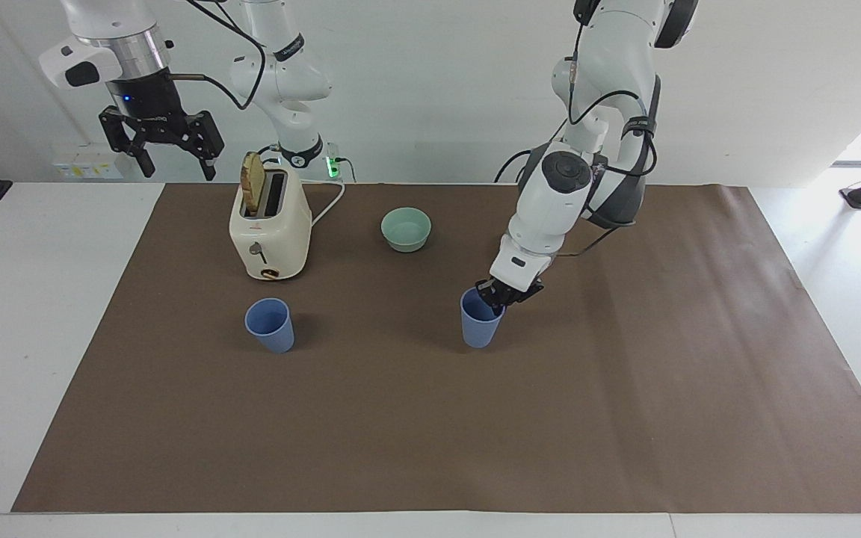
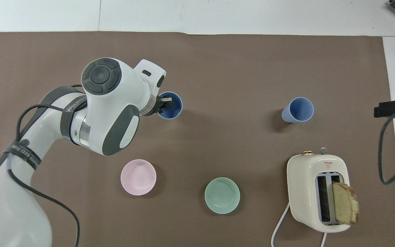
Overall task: Stack blue cups with both arms
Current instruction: 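Carry the blue cup with the left gripper toward the table center, then set the blue cup down and open the left gripper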
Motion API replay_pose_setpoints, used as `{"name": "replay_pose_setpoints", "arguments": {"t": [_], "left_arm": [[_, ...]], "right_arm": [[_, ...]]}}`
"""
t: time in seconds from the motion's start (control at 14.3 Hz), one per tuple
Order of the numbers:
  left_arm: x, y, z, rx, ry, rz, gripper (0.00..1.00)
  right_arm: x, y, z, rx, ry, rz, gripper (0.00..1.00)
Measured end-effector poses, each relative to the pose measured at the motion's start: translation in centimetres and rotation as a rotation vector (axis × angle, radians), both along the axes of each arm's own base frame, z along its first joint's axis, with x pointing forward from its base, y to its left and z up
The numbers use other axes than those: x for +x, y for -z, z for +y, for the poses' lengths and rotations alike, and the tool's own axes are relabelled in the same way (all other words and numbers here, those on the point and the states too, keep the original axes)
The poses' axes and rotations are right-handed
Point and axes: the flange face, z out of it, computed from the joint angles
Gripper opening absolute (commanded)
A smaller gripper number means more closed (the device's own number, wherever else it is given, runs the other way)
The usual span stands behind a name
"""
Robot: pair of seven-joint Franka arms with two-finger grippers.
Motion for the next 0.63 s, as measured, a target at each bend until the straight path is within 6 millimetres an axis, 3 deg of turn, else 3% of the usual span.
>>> {"name": "replay_pose_setpoints", "arguments": {"t": [0.28,0.63], "left_arm": [[-0.7,2.0,-1.7,0.023,0.017,-0.003,0.00],[-1.0,2.4,-2.3,0.038,0.012,-0.013,0.00]], "right_arm": [[0.0,0.0,0.0,0.000,0.000,0.000,1.00],[0.0,0.0,0.0,0.000,0.000,0.000,1.00]]}}
